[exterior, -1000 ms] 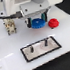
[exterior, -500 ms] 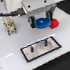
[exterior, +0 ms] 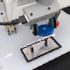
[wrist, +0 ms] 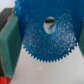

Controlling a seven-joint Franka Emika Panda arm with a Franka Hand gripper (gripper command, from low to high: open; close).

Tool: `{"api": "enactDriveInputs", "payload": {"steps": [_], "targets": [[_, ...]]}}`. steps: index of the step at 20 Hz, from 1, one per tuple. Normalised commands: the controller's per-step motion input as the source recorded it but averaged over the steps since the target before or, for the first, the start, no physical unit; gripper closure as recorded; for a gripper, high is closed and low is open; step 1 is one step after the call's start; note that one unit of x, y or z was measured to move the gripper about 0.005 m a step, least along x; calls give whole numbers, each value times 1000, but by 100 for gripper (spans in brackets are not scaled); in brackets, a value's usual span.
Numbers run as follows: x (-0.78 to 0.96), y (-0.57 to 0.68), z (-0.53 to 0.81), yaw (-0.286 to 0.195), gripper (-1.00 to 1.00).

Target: Insert the blue gear onto the right peg, followed by the red gear

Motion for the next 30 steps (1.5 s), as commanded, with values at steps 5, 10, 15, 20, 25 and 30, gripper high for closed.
{"api": "enactDriveInputs", "payload": {"steps": [5, 10, 15, 20, 25, 30], "targets": [[495, -101, 1, 0, 100], [220, -36, -85, 0, 100], [70, 2, 135, 0, 100], [82, -15, 231, 0, 100], [136, -32, 51, 0, 100], [108, -11, -83, 0, 100]]}}
